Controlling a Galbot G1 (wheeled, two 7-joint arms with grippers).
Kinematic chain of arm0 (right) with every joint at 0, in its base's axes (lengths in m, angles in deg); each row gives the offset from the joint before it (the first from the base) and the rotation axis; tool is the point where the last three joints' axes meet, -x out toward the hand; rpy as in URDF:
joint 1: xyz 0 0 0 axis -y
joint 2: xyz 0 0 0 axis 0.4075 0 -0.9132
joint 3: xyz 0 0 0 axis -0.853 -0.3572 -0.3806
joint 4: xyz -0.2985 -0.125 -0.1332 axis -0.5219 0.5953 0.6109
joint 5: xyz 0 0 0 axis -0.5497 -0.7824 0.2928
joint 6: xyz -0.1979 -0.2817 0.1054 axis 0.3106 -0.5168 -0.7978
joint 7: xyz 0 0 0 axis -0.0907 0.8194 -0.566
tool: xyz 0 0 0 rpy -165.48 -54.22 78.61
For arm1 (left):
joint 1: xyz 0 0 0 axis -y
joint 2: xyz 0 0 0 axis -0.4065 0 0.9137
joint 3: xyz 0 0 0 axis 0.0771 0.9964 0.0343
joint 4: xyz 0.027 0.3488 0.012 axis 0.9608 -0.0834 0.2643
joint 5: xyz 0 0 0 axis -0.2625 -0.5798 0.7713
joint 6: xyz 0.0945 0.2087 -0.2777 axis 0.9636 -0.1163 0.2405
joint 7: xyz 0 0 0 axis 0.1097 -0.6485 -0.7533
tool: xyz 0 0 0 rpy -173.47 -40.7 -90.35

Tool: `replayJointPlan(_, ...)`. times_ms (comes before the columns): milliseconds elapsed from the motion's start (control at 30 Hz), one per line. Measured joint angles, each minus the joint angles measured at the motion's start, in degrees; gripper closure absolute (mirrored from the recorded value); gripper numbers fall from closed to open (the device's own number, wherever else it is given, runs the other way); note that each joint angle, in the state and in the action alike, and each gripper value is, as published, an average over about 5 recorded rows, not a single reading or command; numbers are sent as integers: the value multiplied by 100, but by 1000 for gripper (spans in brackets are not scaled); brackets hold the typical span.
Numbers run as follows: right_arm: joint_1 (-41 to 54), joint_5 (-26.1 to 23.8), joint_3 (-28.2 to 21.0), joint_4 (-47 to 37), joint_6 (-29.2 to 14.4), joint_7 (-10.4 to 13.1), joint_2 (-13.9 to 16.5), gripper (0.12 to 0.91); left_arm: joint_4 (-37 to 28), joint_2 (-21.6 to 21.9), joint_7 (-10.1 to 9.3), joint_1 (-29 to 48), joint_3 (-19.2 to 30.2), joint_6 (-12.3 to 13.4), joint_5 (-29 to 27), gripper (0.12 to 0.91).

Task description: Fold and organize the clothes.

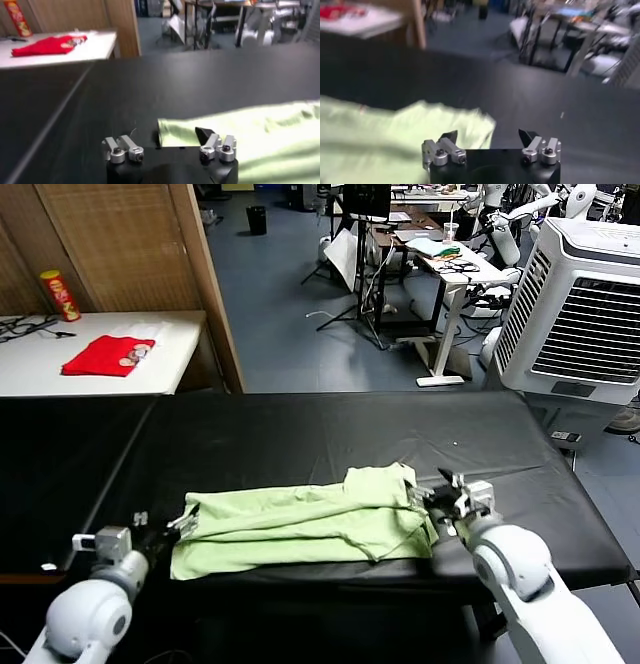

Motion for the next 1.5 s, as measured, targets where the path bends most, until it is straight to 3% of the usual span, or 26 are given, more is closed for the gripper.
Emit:
replayJointPlan(233, 520, -162, -325, -712, -21, 17, -418, 234, -581, -111, 22, 525, 146, -22, 436, 232)
replayJointPlan(433, 570, -210, -365, -949, 79, 36, -532, 348, -817, -125, 132, 617, 166, -40, 551, 236)
replayJointPlan(533, 539, -214, -357, -966, 94, 36, -547, 372, -863, -118, 168, 607, 166, -41, 551, 277)
replayJointPlan(700, 496, -226, -327, -972, 84, 39, -556, 455, -922, -109, 186, 601, 165, -37, 552, 448)
replayJointPlan(833, 467, -243, -321, -1001, 62, 79, -587, 600, -964, -127, 186, 606, 165, -19, 548, 637)
replayJointPlan(967, 412, -290, -310, -1001, -11, 208, -645, 797, -977, -143, 199, 584, 164, 25, 534, 847)
replayJointPlan(1067, 352, -405, -273, -960, -177, 385, -709, 865, -968, -162, 224, 552, 161, 115, 452, 903)
replayJointPlan(1267, 123, -646, -187, -793, -481, 664, -888, 872, -970, -251, 292, 530, 160, 422, -47, 903)
replayJointPlan(1433, -136, -567, -109, -599, -480, 420, -911, 832, -959, -255, 319, 545, 153, 430, -157, 901)
replayJointPlan(1500, -237, -566, -73, -509, -487, 321, -876, 750, -917, -236, 337, 526, 134, 423, -161, 885)
